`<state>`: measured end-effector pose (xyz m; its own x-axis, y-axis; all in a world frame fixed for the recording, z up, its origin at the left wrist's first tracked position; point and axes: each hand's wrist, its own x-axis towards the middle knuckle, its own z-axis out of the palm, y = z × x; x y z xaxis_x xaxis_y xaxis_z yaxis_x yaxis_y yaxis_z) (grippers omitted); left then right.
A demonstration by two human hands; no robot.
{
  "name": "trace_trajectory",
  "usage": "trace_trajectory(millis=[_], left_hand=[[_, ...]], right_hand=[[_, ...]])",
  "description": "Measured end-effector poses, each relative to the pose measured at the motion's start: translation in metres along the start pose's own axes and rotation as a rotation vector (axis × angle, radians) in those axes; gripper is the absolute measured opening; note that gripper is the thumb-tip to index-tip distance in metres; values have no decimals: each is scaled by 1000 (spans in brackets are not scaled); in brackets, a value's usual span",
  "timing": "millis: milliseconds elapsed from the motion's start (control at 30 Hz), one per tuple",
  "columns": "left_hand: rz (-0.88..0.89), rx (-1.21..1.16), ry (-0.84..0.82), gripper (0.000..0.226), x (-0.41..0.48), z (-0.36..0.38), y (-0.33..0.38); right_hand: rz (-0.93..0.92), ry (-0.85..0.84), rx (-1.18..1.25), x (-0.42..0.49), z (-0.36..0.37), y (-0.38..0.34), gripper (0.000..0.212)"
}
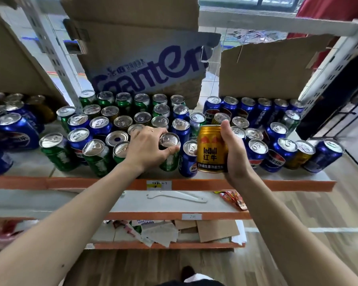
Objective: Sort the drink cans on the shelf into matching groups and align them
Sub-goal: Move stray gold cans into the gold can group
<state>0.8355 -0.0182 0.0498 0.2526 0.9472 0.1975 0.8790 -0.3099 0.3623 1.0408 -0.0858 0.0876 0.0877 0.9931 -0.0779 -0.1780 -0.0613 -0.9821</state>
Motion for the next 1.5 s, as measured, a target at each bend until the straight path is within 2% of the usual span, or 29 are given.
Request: trace_trajectory(millis=[100,167,333,433,567,700,833,1000,1267,1400,1500], left_hand=[[-15,83,-20,72,-2,7,4],[-14,124,-17,69,-2,9,5],[6,248,-62,71,11,10,0],[-9,267,-116,68,11,5,-1],[-51,241,-21,61,-5,-10,-12],[-83,226,74,57,-35,-39,-32],[-141,250,156,59,-67,-72,-72],[-193,253,207,58,-114,-113,-142],[-329,240,236,70,-200,-179,-270],[-414,242,226,69,-239,-207,-330],[-459,232,223,69,-262,-224,-363]], right_hand=[[18,-48,-18,11,-7,2,112],[32,-63,-24,19,-11,4,106],[31,-167,64,33,-16,8,46],[-11,-231,83,42,-13,9,32],[-40,-316,67,53,1,7,44],[-89,-332,-65,56,33,6,42],[-180,-337,-221,51,82,7,56],[-304,-353,-309,33,169,14,49],[-314,-457,-363,-1,338,51,72],[-322,-507,-383,-17,414,72,74],[-321,-543,-398,-27,462,82,68]])
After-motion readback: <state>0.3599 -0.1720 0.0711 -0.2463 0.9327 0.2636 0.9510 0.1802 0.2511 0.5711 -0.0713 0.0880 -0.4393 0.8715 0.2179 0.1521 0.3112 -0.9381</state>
